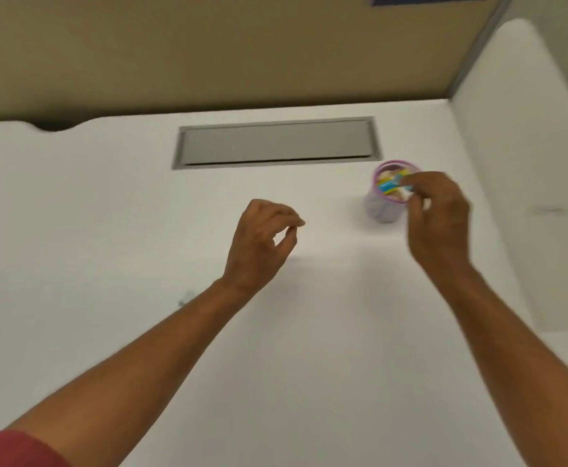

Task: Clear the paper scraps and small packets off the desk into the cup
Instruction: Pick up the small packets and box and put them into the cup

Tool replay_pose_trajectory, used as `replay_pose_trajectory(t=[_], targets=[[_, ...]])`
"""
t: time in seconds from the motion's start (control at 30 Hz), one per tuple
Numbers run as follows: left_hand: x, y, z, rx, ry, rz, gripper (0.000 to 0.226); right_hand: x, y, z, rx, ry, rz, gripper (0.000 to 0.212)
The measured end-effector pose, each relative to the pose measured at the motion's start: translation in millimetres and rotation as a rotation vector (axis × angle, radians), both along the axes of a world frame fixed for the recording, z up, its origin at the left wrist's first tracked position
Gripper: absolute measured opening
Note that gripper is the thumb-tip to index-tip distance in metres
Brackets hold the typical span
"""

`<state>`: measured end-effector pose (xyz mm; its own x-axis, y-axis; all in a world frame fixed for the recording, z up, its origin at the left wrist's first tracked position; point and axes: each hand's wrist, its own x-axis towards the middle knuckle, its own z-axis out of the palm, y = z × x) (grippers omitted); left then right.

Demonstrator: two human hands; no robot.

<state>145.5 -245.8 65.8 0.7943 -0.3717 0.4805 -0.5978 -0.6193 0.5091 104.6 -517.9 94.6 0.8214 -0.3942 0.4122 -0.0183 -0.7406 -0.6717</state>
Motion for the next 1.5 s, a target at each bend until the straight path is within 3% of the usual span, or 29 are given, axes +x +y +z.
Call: replay_pose_trajectory(t=[0.13, 0.2, 0.33, 0.47, 0.7, 0.97, 1.1, 1.23, 1.37, 1.5], targets=[[-46, 118, -13, 0.030, 0.353, 0.323, 0.016, -23, 34, -15, 0.207, 0.038, 0.005, 0.032], [-69, 166, -22, 0.128, 0.483, 0.452, 0.016, -34, 57, -29, 0.216, 0.124, 0.104, 0.032], [-117, 212, -38, 0.302, 0.635, 0.539, 0.056, -55, 105, -69, -0.057, 0.311, 0.433, 0.030], [-134, 207, -48, 0.321, 0.597, 0.499, 0.069, -70, 131, -104, -0.397, 0.537, 0.647, 0.053], [-119, 171, -54, 0.293, 0.563, 0.451, 0.076, -77, 134, -122, -0.571, 0.528, 0.629, 0.061], [-100, 156, -62, 0.114, 0.506, 0.459, 0.045, -77, 136, -122, -0.577, 0.516, 0.638, 0.062], [-77, 124, -49, -0.027, 0.506, 0.421, 0.046, -78, 135, -111, -0.439, 0.492, 0.613, 0.058], [-37, 67, -24, -0.098, 0.461, 0.262, 0.048, -83, 111, -102, -0.367, 0.443, 0.406, 0.051], [-4, 3, 3, -0.127, 0.414, 0.051, 0.045, -92, 59, -101, -0.354, 0.513, 0.209, 0.053], [21, -58, 22, -0.097, 0.346, -0.108, 0.045, -98, 24, -108, -0.337, 0.571, 0.191, 0.059]])
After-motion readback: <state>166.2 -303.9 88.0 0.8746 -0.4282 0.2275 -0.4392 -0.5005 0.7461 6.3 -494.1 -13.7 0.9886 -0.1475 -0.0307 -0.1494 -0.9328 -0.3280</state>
